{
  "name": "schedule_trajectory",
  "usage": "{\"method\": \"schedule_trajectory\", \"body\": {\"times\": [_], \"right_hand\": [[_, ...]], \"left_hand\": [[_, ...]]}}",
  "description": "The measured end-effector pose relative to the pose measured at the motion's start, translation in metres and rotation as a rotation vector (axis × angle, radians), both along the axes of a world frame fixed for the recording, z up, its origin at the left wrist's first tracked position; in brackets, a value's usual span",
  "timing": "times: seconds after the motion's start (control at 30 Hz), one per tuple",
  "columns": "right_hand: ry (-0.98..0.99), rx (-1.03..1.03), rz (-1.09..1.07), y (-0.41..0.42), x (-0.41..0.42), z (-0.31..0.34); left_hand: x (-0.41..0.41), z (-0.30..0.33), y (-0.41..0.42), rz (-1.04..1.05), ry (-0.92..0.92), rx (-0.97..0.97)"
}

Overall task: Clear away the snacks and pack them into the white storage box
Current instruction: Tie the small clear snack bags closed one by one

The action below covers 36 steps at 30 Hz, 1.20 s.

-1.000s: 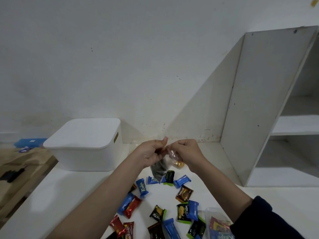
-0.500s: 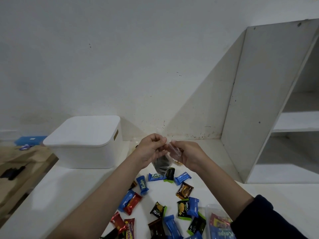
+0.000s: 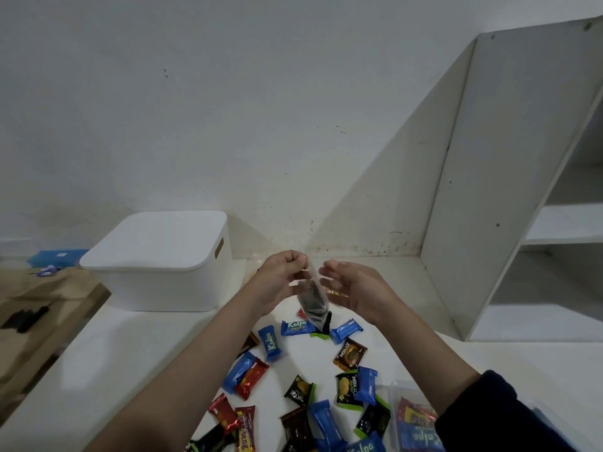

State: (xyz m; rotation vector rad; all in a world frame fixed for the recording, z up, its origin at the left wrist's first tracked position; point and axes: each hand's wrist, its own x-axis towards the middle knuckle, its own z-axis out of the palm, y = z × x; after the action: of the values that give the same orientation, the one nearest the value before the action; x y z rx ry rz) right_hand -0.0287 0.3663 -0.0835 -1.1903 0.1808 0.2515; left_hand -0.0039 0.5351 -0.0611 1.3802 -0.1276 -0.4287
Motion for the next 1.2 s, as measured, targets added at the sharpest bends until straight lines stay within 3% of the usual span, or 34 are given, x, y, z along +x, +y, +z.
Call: {"method": "schedule_trajectory", "body": {"times": [0.13,0.27,0.37,0.47,0.53,0.7,0.83,0.97,1.07,1.13,1.2], "right_hand": [[-0.135,-0.346,0.047,-0.014,0.013,-0.022],[-0.128,-0.291,0.253,-0.017,0.031,-0.039],[-0.118,-0.328,0.298,-0.01,0.036,-0.046],[-0.025,-0.298,0.119,0.0,0.047,-0.06],[0.063,-0.248,-0.024,0.005,0.057,-0.071],[0.267,-0.126,-0.217,0.021,0.082,-0.095],[0.323,-0.13,-0.173,0.029,0.103,-0.114],[0.257,-0.405,-0.34,0.014,0.132,-0.14],[0.416,-0.615,-0.615,-0.01,0.152,-0.156],[0.559,-0.69,-0.613,-0.022,0.164,-0.173],[0.61,-0.635,-0.568,-0.027,0.176,-0.19]], "left_hand": [[0.011,0.004,0.013,-0.123,-0.011,0.179],[0.022,0.008,0.023,-0.289,0.036,0.185],[0.029,0.005,0.027,-0.283,0.122,0.102],[0.042,-0.019,0.035,-0.08,0.326,-0.192],[0.049,-0.045,0.039,0.021,0.413,-0.226],[0.047,-0.104,0.019,0.049,0.341,0.35],[0.069,-0.137,0.004,0.288,0.335,0.343],[0.101,-0.167,0.001,0.431,0.288,0.419],[0.121,-0.184,-0.003,0.498,0.245,0.526],[0.132,-0.197,-0.007,0.503,0.205,0.617],[0.14,-0.205,-0.012,0.509,0.177,0.672]]}}
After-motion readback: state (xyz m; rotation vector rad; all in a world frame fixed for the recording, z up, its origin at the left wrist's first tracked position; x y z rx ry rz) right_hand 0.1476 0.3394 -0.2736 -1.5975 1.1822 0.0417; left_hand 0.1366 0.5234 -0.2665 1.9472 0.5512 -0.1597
